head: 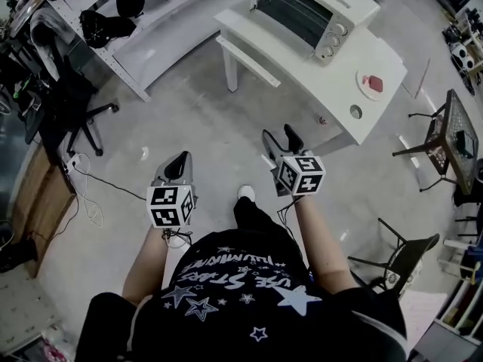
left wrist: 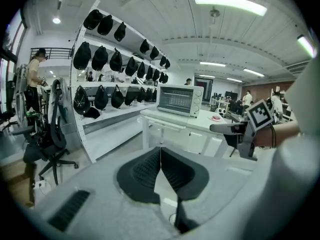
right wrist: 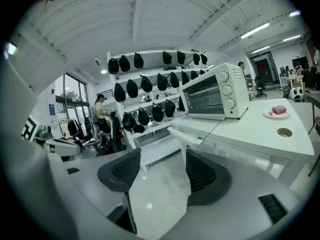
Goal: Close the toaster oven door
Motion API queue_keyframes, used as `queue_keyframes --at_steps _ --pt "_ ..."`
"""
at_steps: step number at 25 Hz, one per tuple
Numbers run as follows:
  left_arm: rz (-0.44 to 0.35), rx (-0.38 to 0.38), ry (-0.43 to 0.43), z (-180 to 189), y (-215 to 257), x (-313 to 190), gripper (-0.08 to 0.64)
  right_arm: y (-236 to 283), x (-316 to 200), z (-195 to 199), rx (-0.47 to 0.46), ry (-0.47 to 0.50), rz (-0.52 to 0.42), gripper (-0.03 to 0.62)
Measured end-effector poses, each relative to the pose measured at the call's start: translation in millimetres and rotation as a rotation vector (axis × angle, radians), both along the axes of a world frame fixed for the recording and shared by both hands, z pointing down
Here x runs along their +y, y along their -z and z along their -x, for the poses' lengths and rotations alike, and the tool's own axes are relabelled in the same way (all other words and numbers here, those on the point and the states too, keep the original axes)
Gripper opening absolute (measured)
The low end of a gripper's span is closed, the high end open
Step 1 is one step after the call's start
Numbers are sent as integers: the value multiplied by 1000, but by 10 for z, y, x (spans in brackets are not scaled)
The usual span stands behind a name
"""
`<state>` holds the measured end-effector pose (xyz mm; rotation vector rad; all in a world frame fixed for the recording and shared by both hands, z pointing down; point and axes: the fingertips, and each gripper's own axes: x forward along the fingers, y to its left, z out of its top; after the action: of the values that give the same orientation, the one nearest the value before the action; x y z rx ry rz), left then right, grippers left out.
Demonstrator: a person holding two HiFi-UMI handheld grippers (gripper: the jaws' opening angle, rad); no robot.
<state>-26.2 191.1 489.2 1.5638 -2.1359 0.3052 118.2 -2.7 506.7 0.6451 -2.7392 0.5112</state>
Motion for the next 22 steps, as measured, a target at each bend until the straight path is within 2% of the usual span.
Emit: queue_keyframes --at_steps 10,18,22 --pt "14 -42 23 180 113 -738 21 -271 -747 101 14 -21 43 275" --pt "33 -58 5 341 64 -946 21 -428 -878 174 31 -40 61 270" --pt "37 -55 -37 494 -6 -1124 21 -475 -951 215 45 -91 47 264"
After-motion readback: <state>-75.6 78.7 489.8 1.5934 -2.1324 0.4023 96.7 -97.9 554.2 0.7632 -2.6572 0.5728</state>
